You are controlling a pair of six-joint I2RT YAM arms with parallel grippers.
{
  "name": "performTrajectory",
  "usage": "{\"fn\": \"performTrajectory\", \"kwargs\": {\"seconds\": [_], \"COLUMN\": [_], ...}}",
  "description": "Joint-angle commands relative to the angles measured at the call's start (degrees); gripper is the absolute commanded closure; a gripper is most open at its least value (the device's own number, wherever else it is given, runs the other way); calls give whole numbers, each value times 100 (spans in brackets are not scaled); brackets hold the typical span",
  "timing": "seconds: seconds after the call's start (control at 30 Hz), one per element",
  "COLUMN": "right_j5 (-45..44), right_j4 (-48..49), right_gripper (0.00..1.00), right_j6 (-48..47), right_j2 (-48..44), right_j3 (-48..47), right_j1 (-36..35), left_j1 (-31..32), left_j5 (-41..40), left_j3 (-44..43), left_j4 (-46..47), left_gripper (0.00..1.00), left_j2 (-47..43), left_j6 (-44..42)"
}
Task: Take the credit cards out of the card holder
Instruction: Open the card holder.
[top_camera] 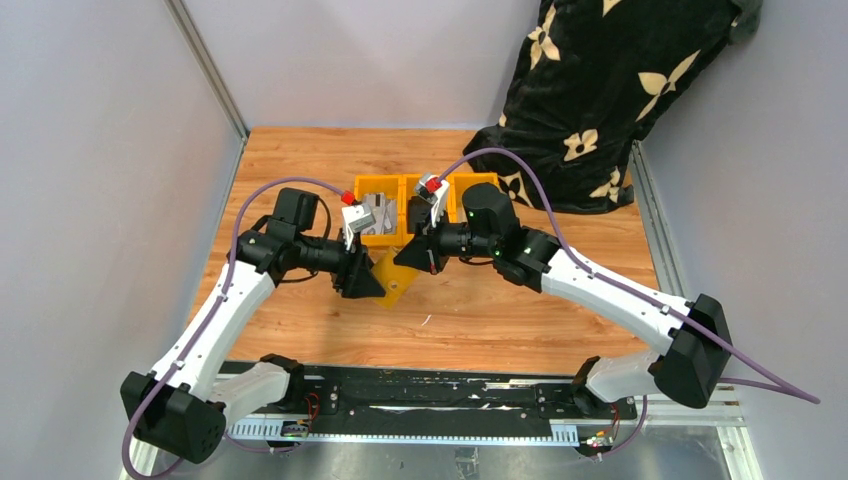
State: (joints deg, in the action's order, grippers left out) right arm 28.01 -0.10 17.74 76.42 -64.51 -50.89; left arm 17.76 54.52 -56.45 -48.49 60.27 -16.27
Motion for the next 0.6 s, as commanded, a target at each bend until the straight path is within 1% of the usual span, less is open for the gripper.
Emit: {"fn": "performTrajectory", "kwargs": {"seconds": [0.0,0.07,0.1,0.23,0.3,0.47,0.53,0.57], "right_j5": [-299,-313,-314,-405,-419,-495,-569,-652], "right_j4": [203,216,228,297,380,525,570,561], "right_gripper": [100,100,100,100,100,100,100,97], "right_j6": [-145,-164,-172,-228,-231,-200,-169,-154], "right_j2": [-247,-286,-306,-400,-446,-487,-496,-504], "right_j3": [-243,-246,-246,-233,-212,-215,-207,-206], "right_j1": [-61,-59,-56,-60,-58,-60,-62,-61], "left_j1": [35,35,35,35,34,34,30,34], "left_j5": [337,373,393,419,425,550,549,499], "left_j3": [-179,-180,-182,-178,-182,-175,-196,-230], "left_j4": [-233,-236,-237,-232,-231,-235,-236,-241], "left_gripper": [41,40,42,63,70,70,80,85], "left_j2": [-190,-218,-221,-211,-185,-152,-153,-142], "left_j6": [-39,-9,4,29,31,103,93,96]}}
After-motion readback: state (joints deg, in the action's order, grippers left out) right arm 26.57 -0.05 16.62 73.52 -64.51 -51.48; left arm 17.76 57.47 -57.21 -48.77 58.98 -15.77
